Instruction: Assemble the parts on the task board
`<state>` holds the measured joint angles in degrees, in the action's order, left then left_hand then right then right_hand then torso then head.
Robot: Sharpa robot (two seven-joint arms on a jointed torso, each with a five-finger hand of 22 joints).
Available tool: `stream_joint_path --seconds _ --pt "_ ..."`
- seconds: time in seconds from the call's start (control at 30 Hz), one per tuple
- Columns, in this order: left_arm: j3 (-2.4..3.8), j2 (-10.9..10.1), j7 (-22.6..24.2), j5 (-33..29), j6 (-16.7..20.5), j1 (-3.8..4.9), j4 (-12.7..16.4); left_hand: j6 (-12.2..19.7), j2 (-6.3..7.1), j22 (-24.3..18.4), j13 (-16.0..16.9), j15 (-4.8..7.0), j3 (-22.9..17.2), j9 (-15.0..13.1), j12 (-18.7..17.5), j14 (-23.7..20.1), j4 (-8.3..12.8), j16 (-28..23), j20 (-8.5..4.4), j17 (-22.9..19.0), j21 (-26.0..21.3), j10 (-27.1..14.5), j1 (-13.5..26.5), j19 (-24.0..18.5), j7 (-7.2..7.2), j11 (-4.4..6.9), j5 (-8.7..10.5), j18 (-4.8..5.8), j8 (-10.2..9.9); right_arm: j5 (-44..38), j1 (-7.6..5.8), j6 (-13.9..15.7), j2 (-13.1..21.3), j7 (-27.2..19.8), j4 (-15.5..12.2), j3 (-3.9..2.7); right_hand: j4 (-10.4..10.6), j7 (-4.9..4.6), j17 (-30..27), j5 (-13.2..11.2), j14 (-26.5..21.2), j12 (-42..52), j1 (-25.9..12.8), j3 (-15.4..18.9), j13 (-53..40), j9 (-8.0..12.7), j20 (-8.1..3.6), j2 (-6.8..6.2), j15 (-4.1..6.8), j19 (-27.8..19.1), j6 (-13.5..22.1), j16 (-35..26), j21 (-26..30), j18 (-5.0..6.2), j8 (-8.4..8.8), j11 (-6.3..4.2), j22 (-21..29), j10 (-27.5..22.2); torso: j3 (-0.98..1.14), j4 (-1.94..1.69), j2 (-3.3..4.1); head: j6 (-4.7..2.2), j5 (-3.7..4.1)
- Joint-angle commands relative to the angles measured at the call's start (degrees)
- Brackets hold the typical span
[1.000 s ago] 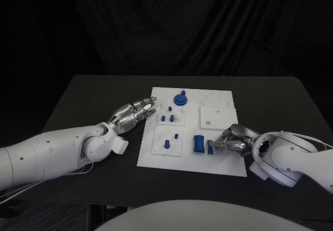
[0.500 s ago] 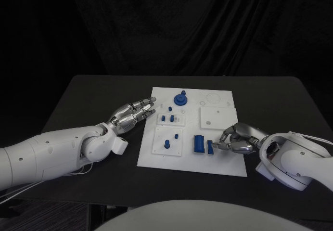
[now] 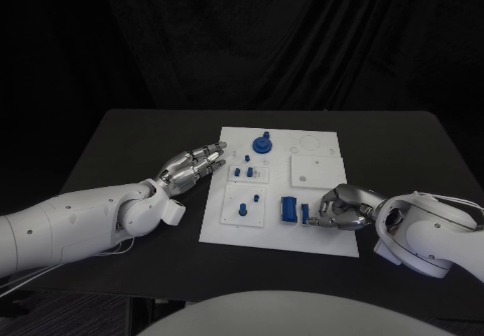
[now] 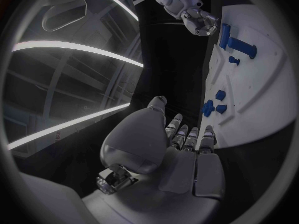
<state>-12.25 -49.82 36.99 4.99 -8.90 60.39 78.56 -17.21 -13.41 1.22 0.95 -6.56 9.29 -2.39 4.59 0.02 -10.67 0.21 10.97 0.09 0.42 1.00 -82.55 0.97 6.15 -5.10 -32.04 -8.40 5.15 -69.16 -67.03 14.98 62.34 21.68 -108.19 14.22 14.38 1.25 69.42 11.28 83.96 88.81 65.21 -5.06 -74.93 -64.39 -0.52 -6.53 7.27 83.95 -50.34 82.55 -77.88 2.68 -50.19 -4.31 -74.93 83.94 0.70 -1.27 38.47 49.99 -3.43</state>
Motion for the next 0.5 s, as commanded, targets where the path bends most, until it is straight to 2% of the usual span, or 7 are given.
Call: stream_joint_path --seconds 0.03,0.27,0.5 --pt "0.05 0.0 0.7 0.0 -0.7 -0.11 0.1 0.1 -0.54 0.1 0.1 -0.43 -0.5 -0.1 0.3 0.0 0.0 -0.2 0.54 -0.1 0.3 0.1 0.2 0.0 0.37 -0.33 0.02 -0.21 0.3 -1.5 0.17 -3.0 -0.3 1.4 0.2 0.00 0.3 -0.10 0.1 0.2 2.7 0.3 0.4 0.2 -13.8 -0.3 -0.54 -0.33 0.48 1.2 -0.5 0.0 -0.1 0.09 -0.38 -0.54 -11.4 5.4 0.00 -0.02 0.06 0.01 0.10" --pt "0.05 0.0 0.7 0.0 -0.6 -0.12 0.2 0.1 -0.48 0.1 0.1 -0.47 -0.5 -0.1 0.4 0.0 0.1 -0.2 0.57 -0.1 0.3 0.1 0.2 0.0 0.43 -0.39 0.04 -0.18 0.3 -1.9 0.22 -3.2 -1.0 1.8 0.9 0.00 0.1 0.03 0.0 0.2 2.7 0.4 2.5 0.3 -13.9 -1.5 -0.66 0.35 0.59 1.2 -0.8 -0.1 -0.2 0.06 -1.50 -0.67 -11.5 5.5 -0.03 -0.14 0.14 0.01 0.35" --pt "0.05 0.0 0.6 0.0 -0.6 -0.12 0.2 0.0 -0.48 0.1 0.1 -0.47 -0.5 -0.1 0.4 0.0 0.1 -0.2 0.57 -0.1 0.3 0.1 0.2 0.0 0.44 -0.40 0.04 -0.18 0.4 -2.0 0.34 -2.5 -1.6 1.9 1.6 0.00 0.1 0.07 0.1 0.2 2.7 0.4 3.1 0.1 -13.9 -1.9 -0.70 1.26 0.62 1.3 -1.0 0.0 -0.2 0.04 -1.85 -0.71 -11.5 5.5 -0.10 -0.08 0.06 0.01 0.11"
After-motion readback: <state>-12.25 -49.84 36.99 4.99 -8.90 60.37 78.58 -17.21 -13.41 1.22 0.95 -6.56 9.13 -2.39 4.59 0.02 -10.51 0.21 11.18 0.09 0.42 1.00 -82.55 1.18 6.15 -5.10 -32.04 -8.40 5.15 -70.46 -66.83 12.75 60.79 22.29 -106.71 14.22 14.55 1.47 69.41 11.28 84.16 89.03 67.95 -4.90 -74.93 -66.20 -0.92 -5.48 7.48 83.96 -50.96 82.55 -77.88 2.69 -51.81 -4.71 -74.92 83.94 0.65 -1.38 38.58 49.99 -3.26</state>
